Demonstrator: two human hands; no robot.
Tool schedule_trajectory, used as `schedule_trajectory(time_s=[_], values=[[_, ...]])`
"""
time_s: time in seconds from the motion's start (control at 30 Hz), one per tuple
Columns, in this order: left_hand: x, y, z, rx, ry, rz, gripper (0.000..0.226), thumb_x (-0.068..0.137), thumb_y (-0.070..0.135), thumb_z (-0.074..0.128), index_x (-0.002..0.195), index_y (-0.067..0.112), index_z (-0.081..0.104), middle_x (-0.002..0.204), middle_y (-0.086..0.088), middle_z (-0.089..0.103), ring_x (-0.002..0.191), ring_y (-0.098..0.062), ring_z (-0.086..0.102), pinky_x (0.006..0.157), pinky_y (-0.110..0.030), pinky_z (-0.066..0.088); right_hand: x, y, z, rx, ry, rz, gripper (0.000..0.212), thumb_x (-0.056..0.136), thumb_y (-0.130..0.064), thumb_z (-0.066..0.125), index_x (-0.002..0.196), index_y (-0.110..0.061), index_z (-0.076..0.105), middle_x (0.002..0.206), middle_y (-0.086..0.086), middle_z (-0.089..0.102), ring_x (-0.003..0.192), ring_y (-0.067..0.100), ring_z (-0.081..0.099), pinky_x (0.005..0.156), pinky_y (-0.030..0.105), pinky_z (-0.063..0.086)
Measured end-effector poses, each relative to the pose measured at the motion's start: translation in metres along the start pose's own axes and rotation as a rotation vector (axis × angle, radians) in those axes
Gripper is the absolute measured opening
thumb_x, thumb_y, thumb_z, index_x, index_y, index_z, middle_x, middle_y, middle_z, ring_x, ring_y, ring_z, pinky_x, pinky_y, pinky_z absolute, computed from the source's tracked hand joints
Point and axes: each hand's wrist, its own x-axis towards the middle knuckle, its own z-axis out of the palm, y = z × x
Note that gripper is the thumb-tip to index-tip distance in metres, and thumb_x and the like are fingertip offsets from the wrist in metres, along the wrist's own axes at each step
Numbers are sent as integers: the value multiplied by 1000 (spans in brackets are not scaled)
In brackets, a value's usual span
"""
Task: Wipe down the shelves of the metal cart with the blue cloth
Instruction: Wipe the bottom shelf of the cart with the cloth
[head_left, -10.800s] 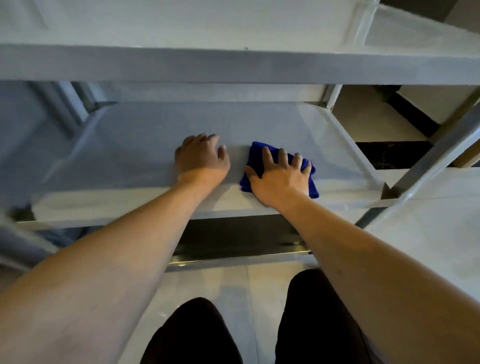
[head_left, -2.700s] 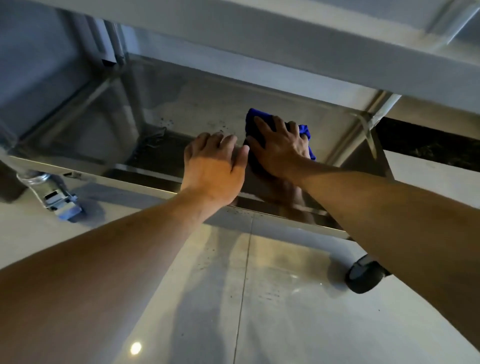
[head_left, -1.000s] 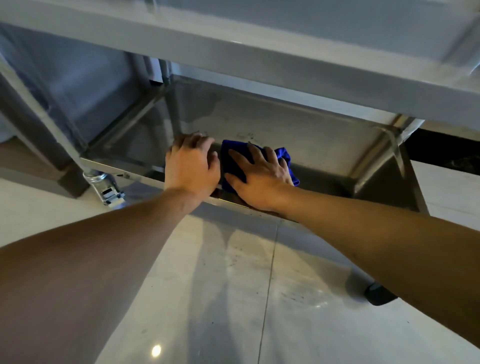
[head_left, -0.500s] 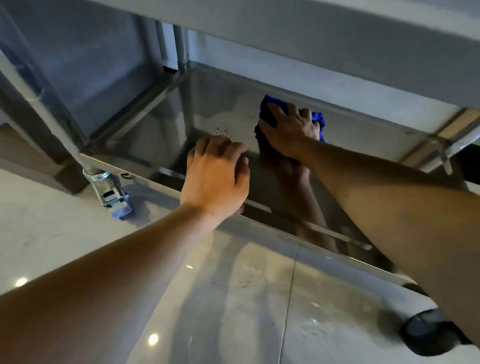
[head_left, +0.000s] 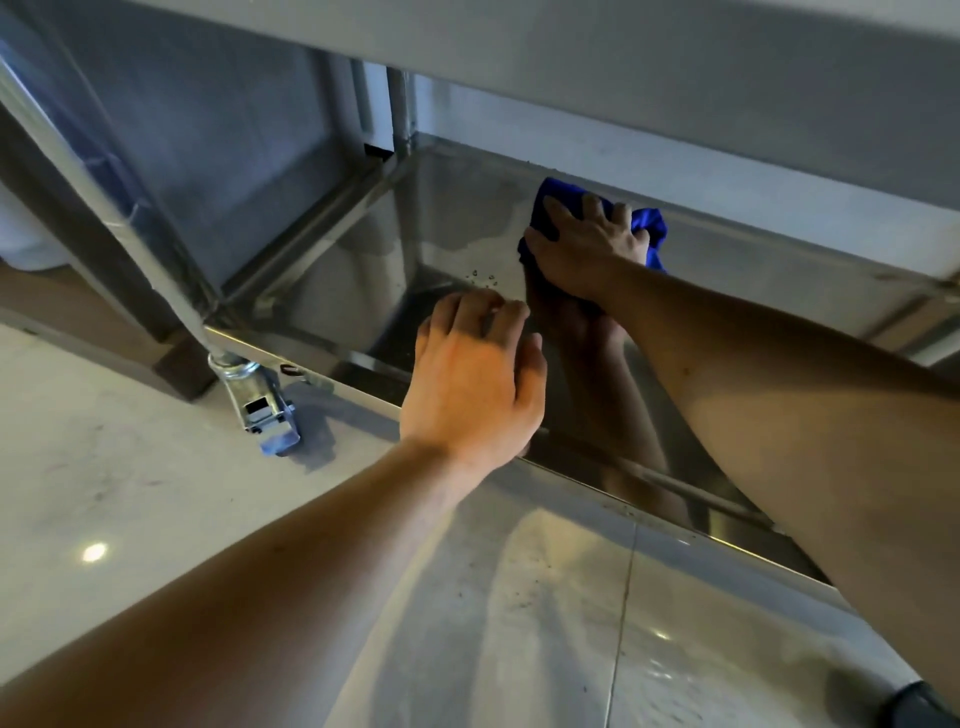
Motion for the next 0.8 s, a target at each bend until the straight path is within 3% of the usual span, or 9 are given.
schedule_trajectory(time_s=[0.17,0.33,0.53,0.8], values=[[2,0,-9,-141,14,-94,29,95,34,49,116,22,67,121,-2,64,117,-23,50,97,-41,46,-35,-23,2,25,-30,-101,63,94,-66,26,153,-46,20,159,3,24,140,40,19,105,61,26],[1,-28,-34,-4,86,-187,28,95,31,51,118,24,65,119,-2,65,115,-26,50,95,-41,39,-67,-45,-6,75,-87,-145,58,98,-62,28,153,-47,20,163,3,19,144,40,14,108,63,20],[-16,-71,-74,131,80,-309,40,95,34,54,133,22,58,134,-3,58,128,-28,41,105,-44,34,-114,-80,-4,66,-67,-276,58,99,-58,27,155,-43,17,162,4,18,142,37,16,109,61,22],[-21,-98,-98,77,165,-416,43,96,41,47,132,22,57,134,-4,58,127,-28,44,103,-47,38,-151,-127,-6,77,-129,-371,61,98,-57,27,156,-41,13,164,6,14,144,39,11,111,63,17]])
